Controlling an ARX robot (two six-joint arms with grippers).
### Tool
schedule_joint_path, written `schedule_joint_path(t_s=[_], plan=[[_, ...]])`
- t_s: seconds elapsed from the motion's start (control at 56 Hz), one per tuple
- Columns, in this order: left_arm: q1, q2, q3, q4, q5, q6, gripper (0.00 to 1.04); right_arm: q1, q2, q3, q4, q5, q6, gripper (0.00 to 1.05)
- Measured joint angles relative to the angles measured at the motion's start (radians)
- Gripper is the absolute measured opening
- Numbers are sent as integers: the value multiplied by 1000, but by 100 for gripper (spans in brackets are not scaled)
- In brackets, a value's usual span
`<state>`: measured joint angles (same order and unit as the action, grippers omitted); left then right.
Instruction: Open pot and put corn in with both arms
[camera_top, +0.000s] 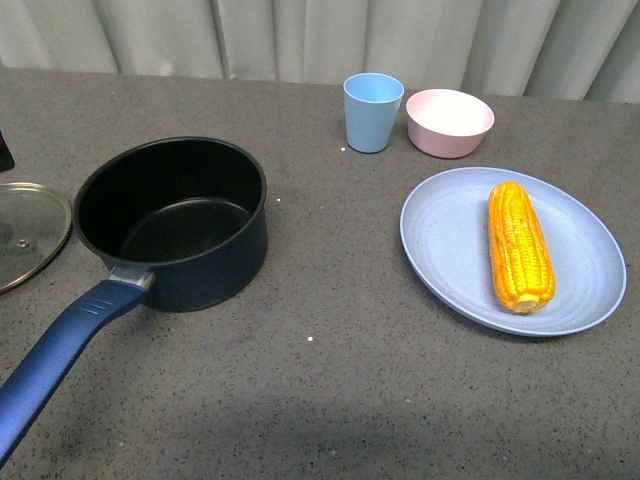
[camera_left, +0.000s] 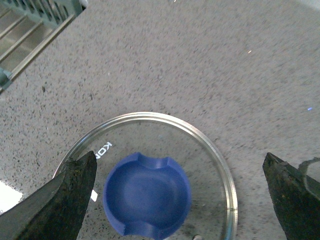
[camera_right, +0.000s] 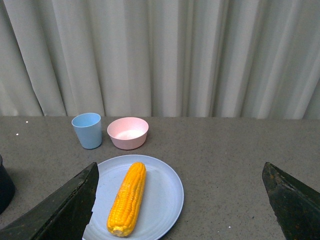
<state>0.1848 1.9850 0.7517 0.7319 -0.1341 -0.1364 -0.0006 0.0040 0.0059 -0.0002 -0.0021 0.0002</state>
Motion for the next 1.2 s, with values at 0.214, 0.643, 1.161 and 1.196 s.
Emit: schedule_joint_path(t_s=[0.214,0.643,1.161,1.196], plan=[[-15,-205,-85,-4,45,0,98,0,0,0,0,0,0,96],[-103,-700,-468,274,215,110,56,0,0,0,0,0,0,96],[-183,-975,-691,198,135,129,4,0,0,0,0,0,0,96],[-184,-1001,-696,180,135,129,4,0,0,0,0,0,0,96]])
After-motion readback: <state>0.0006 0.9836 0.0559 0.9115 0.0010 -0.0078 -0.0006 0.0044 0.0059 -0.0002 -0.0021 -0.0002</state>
